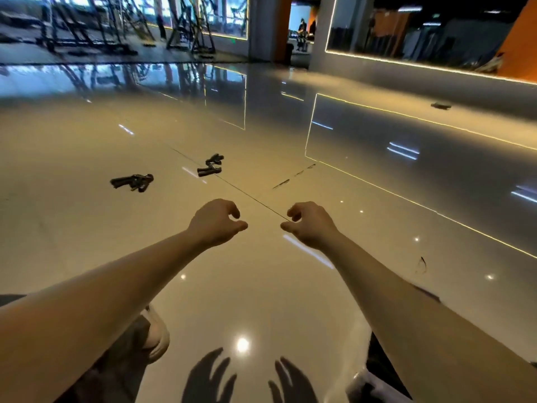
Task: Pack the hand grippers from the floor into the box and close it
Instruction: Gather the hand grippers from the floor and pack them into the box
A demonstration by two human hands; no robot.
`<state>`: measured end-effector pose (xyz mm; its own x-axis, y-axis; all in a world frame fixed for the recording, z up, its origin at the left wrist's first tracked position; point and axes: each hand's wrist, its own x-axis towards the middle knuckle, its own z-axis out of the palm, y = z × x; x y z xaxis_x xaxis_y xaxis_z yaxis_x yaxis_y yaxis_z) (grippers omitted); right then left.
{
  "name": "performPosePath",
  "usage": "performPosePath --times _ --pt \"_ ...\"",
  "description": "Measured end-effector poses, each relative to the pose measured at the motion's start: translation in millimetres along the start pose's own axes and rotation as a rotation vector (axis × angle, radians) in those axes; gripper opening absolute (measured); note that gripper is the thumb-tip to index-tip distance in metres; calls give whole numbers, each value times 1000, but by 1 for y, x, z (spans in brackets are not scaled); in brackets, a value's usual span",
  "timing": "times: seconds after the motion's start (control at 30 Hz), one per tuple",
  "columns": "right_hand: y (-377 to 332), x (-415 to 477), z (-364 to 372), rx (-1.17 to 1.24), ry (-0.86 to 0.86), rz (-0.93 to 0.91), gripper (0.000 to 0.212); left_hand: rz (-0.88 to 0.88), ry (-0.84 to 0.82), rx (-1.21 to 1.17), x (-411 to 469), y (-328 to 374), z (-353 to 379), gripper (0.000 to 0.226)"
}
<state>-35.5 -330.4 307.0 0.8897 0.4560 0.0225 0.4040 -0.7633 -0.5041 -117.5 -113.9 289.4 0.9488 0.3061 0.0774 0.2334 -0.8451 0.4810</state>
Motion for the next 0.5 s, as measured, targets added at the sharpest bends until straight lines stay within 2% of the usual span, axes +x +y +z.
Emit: performPosePath --times 0.2,0.5 --pt "-101 63 52 6 -67 -94 40 -113 31 8 16 -99 -67 40" --pt "-158 153 107 72 -63 -89 40 -205 -29 -87 88 -173 -111 34"
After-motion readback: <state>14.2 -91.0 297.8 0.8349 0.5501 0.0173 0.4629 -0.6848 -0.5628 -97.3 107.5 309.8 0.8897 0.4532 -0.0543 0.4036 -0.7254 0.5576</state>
